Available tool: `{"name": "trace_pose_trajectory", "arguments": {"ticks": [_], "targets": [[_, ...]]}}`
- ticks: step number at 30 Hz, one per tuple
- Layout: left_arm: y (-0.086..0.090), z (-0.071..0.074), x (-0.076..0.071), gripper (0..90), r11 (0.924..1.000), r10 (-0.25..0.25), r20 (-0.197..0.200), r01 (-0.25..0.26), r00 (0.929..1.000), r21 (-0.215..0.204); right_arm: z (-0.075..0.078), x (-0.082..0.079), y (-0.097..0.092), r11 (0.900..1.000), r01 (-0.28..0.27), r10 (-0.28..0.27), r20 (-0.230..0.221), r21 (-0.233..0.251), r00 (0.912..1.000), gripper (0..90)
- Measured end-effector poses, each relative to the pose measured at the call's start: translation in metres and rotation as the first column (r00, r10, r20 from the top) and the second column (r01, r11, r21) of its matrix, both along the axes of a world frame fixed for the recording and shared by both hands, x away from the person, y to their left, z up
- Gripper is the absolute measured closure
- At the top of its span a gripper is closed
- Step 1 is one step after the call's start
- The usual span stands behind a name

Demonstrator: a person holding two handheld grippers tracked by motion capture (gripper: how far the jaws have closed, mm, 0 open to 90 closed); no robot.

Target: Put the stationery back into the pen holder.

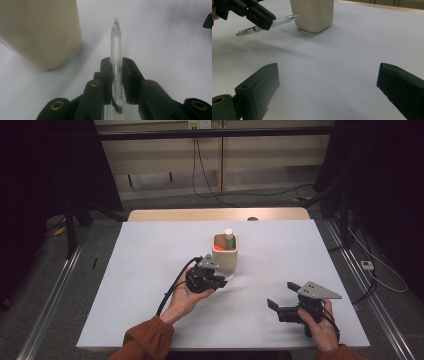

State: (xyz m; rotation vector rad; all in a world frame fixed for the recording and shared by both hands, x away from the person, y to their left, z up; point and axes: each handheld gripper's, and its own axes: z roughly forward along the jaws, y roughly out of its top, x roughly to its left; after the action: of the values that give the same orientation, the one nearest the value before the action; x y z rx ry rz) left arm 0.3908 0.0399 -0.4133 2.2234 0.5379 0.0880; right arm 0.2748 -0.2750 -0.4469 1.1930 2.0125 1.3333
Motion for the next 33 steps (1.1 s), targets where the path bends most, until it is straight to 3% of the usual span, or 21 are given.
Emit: {"name": "trace_pose_trajectory", "arguments": {"ticks": [14, 23, 33], "targets": [[0.011, 0.011, 0.001, 79.7, 0.9943, 0.04, 0.064, -0.034, 0.9971, -0.101, -0.001, 0.0, 0.0, 1.0, -0.002, 0.002, -0.006, 0.004, 1.0, 4.2], [0.017, 0.019, 0.0, 79.7, 0.9895, 0.042, 0.094, -0.028, 0.9947, -0.141, -0.001, 0.001, 0.0, 1.0, -0.001, 0.001, -0.005, 0.003, 1.0, 4.2], [0.027, 0.032, 0.001, 79.7, 0.9759, 0.053, 0.12, -0.026, 0.9914, -0.217, -0.001, 0.0, 0.001, 1.0, 0.006, -0.006, -0.006, -0.001, 1.0, 4.2]]}}
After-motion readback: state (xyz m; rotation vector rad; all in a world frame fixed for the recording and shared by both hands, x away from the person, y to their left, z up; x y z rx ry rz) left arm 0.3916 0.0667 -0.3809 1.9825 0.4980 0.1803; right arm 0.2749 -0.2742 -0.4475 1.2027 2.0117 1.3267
